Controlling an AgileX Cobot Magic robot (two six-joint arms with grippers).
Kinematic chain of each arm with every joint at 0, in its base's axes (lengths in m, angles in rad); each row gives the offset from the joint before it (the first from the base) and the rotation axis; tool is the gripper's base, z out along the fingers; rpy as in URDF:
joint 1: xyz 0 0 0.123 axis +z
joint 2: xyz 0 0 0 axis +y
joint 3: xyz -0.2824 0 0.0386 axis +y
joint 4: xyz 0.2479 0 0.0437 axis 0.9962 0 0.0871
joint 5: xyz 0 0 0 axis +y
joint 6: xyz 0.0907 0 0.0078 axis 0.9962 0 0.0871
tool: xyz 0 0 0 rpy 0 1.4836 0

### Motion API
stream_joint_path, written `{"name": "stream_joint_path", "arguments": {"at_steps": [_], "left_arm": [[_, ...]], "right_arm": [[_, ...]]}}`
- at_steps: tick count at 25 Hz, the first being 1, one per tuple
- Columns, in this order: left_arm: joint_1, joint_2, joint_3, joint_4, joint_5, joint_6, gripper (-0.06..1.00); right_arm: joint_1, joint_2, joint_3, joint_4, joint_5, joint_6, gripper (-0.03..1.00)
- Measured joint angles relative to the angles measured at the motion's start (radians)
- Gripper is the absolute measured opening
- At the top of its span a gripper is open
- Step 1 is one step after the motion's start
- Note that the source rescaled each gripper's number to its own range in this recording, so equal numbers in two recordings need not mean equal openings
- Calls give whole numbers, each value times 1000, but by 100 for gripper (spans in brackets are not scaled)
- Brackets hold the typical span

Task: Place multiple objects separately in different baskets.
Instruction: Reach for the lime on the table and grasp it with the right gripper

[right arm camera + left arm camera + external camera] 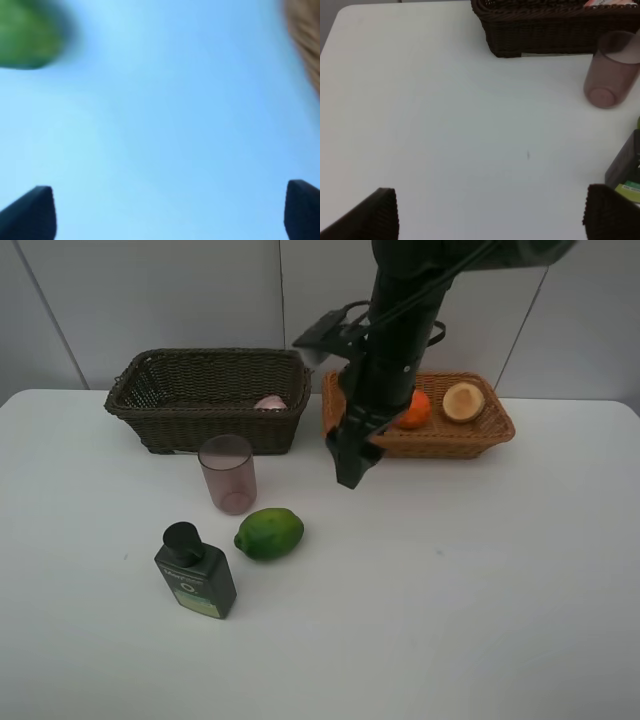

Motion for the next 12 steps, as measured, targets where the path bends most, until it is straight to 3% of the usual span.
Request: {"name": "stream_joint_path", "arguments": {"at_steps": [7,12], "left_arm": [[0,0,0,0,0,0,96],[0,0,0,0,0,0,96]], "right_arm": [[128,1,0,66,-17,-320,100],[168,34,0,102,-83,-398,100]]}}
